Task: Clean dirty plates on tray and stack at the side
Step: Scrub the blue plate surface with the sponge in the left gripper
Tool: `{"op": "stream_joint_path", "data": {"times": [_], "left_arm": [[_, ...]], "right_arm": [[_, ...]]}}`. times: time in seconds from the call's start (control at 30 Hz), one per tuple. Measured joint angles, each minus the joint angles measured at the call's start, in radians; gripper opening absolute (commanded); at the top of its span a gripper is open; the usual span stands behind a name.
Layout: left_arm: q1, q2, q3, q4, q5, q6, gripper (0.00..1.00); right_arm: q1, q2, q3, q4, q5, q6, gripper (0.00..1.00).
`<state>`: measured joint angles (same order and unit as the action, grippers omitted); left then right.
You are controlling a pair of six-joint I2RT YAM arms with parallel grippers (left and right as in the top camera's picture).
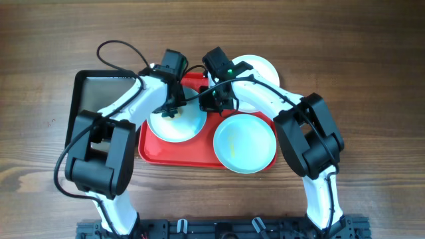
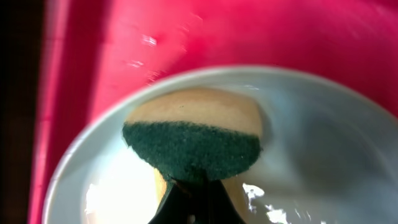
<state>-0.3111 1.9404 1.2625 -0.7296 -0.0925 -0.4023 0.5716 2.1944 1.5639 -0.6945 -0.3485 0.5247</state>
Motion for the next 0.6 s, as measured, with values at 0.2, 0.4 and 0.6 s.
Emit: {"op": "stream_joint_path", "data": {"times": [0.2, 0.4, 0.6], "left_arm": [[0.011, 0.016, 0.018, -0.015, 0.410, 0.335, 0.04], [0.005, 0.023, 0.018, 0.039, 0.353, 0.370, 0.04], [-0.010, 0.023, 0.029, 0.050, -0.040, 0.165, 0.04]], "right_arm": [[0.000, 0.000, 0.000, -0.002, 0.000, 0.000, 0.04], [-0.003, 0.000, 0.000, 0.001, 0.000, 0.001, 0.04], [-0.003, 0.000, 0.000, 0.001, 0.000, 0.001, 0.04]]}}
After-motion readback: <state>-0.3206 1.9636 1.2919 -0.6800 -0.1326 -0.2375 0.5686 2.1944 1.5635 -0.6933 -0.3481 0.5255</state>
